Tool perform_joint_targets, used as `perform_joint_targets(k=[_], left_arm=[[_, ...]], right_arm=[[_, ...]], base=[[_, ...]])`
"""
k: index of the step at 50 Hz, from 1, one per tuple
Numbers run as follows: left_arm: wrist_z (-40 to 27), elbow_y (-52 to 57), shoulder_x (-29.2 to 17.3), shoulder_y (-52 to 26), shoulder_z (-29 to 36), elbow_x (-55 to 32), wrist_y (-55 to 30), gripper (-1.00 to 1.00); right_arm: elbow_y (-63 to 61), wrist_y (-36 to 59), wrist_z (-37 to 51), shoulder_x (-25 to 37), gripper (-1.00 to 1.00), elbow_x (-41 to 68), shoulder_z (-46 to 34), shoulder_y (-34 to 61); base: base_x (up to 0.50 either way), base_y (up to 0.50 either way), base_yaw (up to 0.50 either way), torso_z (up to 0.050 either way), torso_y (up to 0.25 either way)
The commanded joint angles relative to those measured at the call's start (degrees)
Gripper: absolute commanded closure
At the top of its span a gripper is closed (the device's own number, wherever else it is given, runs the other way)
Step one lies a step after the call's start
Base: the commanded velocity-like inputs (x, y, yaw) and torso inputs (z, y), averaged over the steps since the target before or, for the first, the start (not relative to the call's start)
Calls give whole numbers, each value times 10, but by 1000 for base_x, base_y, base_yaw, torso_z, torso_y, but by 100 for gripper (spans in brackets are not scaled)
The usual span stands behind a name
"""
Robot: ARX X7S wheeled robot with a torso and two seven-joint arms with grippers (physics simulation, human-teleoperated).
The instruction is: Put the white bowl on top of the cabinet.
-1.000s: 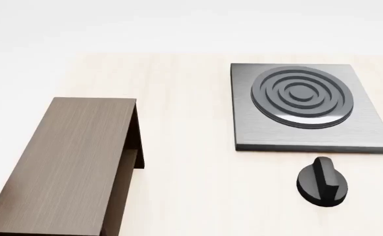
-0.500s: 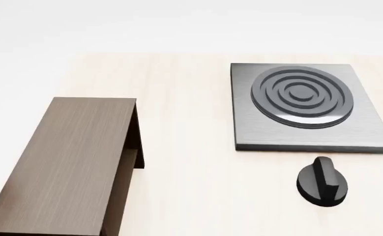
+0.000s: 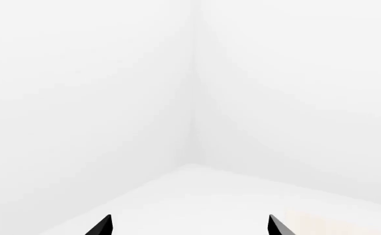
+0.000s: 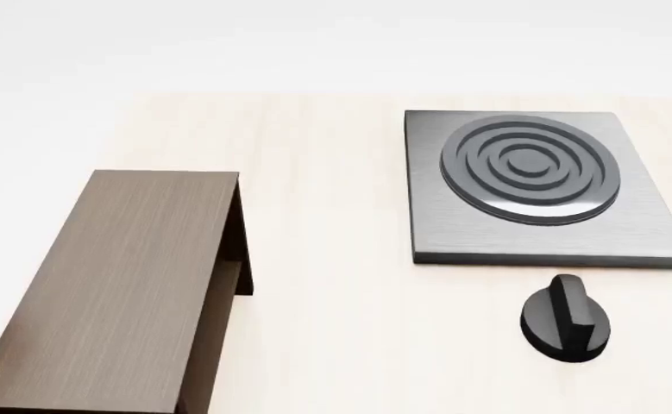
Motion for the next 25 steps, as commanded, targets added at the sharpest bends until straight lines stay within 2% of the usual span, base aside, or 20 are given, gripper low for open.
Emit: perform_joint_targets(k=[1, 7, 18, 25], left_arm=[[-2, 7, -2, 2, 0, -4, -4, -100], [-2, 6, -2, 1, 0, -5, -5, -100], [-3, 3, -5, -2, -1, -7, -4, -100], [-1, 11, -6, -4, -10, -23, -14, -100]], right_arm=[[49, -1, -2, 25, 100, -3, -66, 111], [87, -10, -10, 25, 100, 2, -93, 156], [268, -78, -31, 3, 100, 9, -163, 287], [367, -123, -43, -13, 100, 13, -184, 336]], base=[[0, 0, 0, 0, 0], [0, 0, 0, 0, 2], [0, 0, 0, 0, 1], [0, 0, 0, 0, 1]])
